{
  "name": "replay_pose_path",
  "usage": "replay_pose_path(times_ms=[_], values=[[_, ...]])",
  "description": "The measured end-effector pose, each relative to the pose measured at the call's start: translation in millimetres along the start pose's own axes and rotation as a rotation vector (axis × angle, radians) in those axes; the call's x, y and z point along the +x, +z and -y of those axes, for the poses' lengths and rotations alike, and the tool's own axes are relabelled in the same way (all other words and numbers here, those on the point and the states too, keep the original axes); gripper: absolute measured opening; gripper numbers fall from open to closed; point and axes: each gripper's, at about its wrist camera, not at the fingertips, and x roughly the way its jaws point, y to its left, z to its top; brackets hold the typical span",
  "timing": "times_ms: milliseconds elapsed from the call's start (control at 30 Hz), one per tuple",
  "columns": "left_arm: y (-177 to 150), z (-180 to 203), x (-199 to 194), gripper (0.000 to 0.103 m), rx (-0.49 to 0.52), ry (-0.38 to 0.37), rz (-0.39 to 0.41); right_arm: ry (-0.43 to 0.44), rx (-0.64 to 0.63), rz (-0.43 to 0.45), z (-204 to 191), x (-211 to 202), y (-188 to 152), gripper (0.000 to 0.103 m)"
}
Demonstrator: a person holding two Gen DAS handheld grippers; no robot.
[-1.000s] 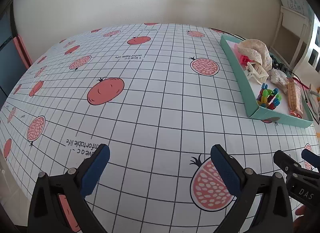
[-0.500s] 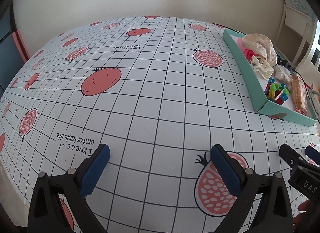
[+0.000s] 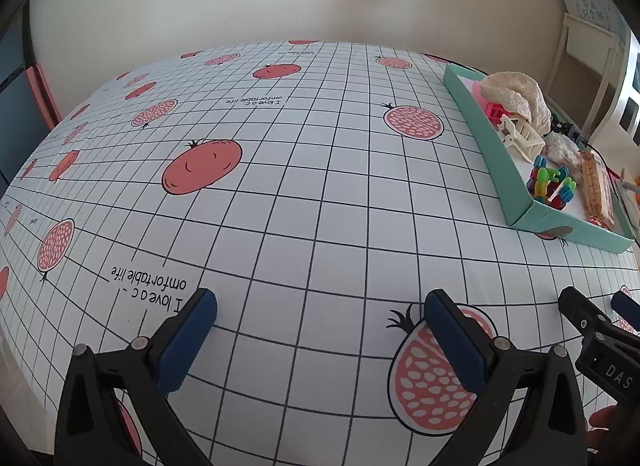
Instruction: Organize objects
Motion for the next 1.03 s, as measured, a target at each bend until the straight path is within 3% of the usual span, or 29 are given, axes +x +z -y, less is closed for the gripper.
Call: replay_pose_path(times_ms=[1033], values=[[0.1, -3.6, -2.0, 0.103, 0.001, -0.002, 0.002, -0.005, 0.005, 0.011, -0.4, -0.2, -0.5, 0.103]])
